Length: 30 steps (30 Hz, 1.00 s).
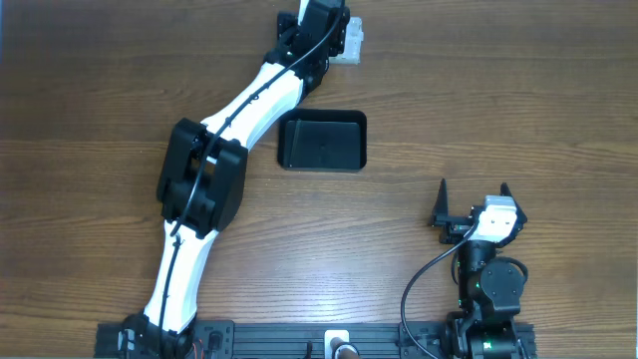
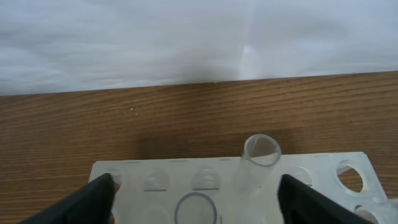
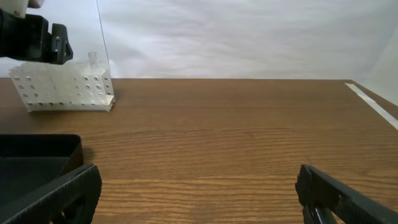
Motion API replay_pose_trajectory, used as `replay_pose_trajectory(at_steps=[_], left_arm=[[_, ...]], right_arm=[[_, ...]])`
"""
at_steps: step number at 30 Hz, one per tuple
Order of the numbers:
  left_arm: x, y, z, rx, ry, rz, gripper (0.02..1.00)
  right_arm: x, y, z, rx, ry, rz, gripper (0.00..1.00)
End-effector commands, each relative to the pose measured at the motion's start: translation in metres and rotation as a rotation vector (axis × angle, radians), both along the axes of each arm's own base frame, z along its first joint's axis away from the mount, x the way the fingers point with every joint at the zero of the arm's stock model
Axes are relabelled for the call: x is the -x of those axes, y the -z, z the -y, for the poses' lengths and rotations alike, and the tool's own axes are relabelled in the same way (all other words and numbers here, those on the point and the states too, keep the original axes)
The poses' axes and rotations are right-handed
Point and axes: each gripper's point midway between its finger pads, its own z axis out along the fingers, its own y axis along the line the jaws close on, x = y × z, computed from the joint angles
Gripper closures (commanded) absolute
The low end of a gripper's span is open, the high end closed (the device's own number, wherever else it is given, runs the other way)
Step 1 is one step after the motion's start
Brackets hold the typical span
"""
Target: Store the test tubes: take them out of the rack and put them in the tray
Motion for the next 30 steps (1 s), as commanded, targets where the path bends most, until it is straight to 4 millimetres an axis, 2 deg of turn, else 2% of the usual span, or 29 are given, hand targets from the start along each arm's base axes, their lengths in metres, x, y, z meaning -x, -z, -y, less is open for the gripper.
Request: replay_pose_trajectory(at_steps=[1,7,20,30], left_arm=[[-0.0057,0.0014,0.0028,0.026,0.0,0.007,0.255],[-0.0057,0.0017,0.0029,0.029,-0.001,0.006,0.424],[-0.007,0.0036,0.002,0.06,0.0,-0.003,0.551],[-0.0059,0.0055,0.0027,0.06,0.006,-0.012,0.711]], right_arm=[[0.0001,0.002,0.0004,-0.003,-0.001,0.0,0.009],[0.0001,0.002,0.0004,-0.003,-0.001,0.0,0.009],[0.0001,0.002,0.0004,-0.003,-0.001,0.0,0.007],[0.0001,0.002,0.0004,-0.003,-0.001,0.0,0.009]])
